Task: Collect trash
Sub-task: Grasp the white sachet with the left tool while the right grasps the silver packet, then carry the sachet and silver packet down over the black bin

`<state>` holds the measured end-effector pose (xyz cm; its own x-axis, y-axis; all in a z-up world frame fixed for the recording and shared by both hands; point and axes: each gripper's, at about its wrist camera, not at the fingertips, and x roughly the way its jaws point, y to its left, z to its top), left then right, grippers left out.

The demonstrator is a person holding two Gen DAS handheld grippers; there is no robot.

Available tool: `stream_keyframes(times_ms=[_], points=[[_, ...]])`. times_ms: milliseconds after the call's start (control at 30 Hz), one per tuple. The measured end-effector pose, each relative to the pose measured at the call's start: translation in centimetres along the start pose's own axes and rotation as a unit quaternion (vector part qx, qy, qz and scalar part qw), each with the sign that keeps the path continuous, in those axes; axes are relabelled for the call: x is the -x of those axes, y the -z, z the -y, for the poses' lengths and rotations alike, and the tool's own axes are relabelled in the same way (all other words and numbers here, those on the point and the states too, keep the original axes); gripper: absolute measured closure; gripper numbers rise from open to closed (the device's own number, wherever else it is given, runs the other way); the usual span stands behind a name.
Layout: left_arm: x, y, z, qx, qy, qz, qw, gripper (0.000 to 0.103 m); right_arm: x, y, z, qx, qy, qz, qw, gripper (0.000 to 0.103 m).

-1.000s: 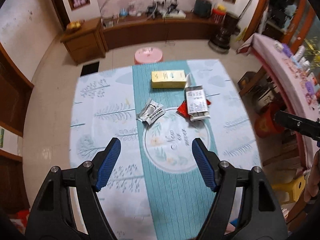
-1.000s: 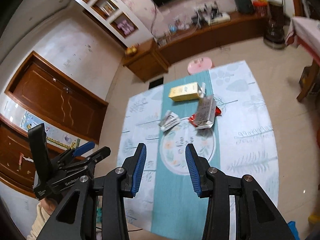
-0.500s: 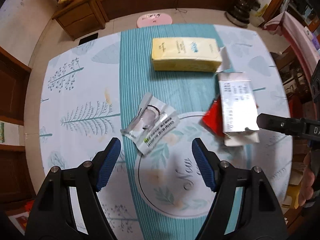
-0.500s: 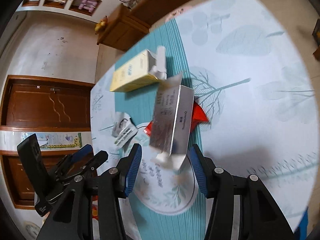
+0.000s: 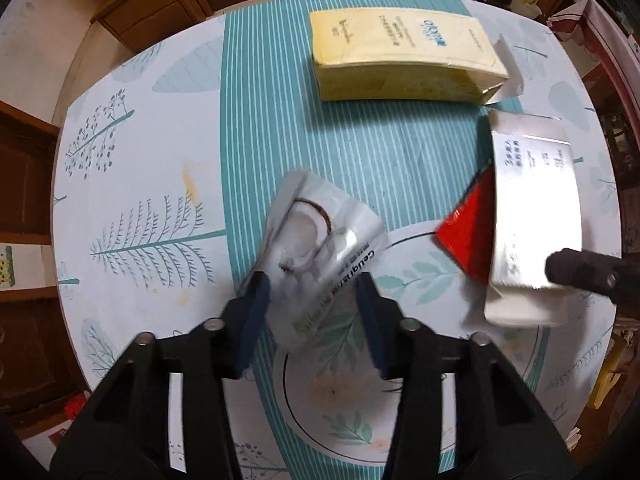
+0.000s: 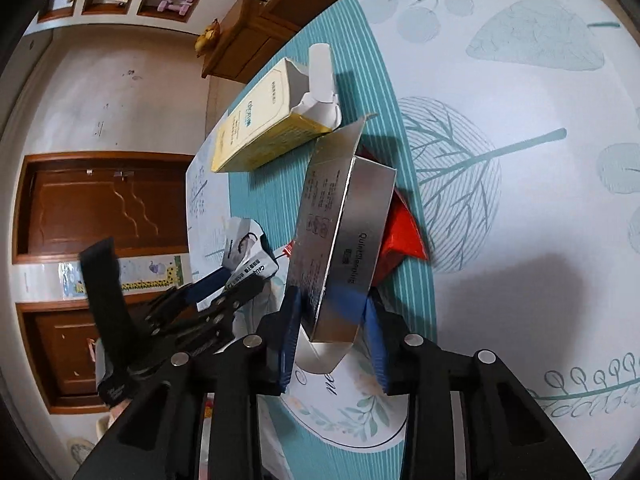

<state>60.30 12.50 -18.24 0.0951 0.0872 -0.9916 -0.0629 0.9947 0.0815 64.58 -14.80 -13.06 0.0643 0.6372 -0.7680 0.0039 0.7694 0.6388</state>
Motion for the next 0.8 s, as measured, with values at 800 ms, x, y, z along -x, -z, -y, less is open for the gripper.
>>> stream_keyframes(times_ms=[800], points=[[9.5,14.6,0.0,0.066,0.104,0.055,0.9908,0.102,2.3,14.3,-4.4,0.049,0.007,0.038,0.998,0.083]])
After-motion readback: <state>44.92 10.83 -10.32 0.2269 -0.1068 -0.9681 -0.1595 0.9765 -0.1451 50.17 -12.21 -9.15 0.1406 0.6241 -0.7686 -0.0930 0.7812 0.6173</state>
